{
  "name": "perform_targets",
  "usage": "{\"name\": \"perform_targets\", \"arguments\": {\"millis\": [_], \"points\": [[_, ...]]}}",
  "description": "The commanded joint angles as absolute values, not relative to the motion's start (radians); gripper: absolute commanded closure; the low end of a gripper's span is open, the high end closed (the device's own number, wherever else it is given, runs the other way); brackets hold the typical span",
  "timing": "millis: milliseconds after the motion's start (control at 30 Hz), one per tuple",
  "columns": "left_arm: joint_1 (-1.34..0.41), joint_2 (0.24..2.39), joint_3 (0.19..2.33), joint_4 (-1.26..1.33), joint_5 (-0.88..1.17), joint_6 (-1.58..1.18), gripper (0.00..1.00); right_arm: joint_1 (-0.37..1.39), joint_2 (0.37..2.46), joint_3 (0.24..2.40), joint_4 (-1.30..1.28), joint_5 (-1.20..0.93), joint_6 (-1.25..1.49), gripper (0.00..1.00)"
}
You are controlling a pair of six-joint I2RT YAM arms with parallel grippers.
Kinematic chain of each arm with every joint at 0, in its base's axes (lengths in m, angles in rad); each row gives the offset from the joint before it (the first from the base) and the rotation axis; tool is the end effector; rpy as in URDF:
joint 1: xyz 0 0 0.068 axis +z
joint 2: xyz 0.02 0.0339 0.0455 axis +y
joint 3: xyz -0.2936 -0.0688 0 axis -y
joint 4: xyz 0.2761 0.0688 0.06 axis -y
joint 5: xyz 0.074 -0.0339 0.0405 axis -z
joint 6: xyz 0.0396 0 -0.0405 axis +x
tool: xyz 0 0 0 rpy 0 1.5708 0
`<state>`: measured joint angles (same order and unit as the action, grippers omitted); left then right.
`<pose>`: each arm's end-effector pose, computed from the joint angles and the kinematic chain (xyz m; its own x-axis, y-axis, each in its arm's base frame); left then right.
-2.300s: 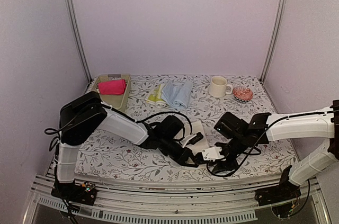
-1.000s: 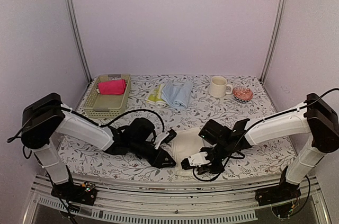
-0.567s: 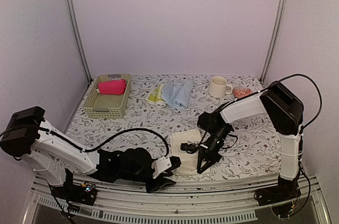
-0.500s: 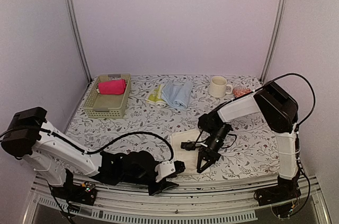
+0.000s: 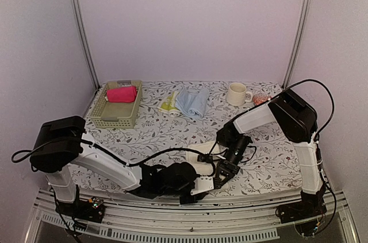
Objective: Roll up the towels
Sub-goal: Roll the towel at the center of the board.
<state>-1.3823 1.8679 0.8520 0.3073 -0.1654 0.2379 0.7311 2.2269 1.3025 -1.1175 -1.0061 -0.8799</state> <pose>0.0792 -0.3802 0.1176 0.1043 0.6937 -0.7126 0.9476 0.1483 0.2831 0.2532 0.2720 0.0771 -0.3673 -0.8834 -0.2909 -0.5570 -0.0415 0.8294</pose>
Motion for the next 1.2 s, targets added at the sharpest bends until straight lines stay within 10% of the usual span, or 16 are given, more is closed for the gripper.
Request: {"name": "perform_targets", "arguments": {"millis": [0, 367, 867, 1167], "points": [[-1.341, 1.907, 0.9, 0.287, -0.157, 0.287, 0.64, 0.742, 2.267, 1.284, -1.076, -0.893, -0.893, 0.96], [-1.316, 1.924, 0.938, 0.234, -0.013, 0.247, 1.0, 0.737, 2.167, 1.283, -1.09, -0.887, -0.891, 0.84], [-1.105, 2.082, 1.038, 0.084, 0.51, -0.174, 1.0, 0.705, 1.461, 0.954, -0.724, -0.641, -0.69, 0.72], [-1.02, 2.147, 1.043, 0.153, 0.723, -0.404, 1.0, 0.955, 1.416, 0.776, -0.477, -0.216, -0.743, 0.7]]}}
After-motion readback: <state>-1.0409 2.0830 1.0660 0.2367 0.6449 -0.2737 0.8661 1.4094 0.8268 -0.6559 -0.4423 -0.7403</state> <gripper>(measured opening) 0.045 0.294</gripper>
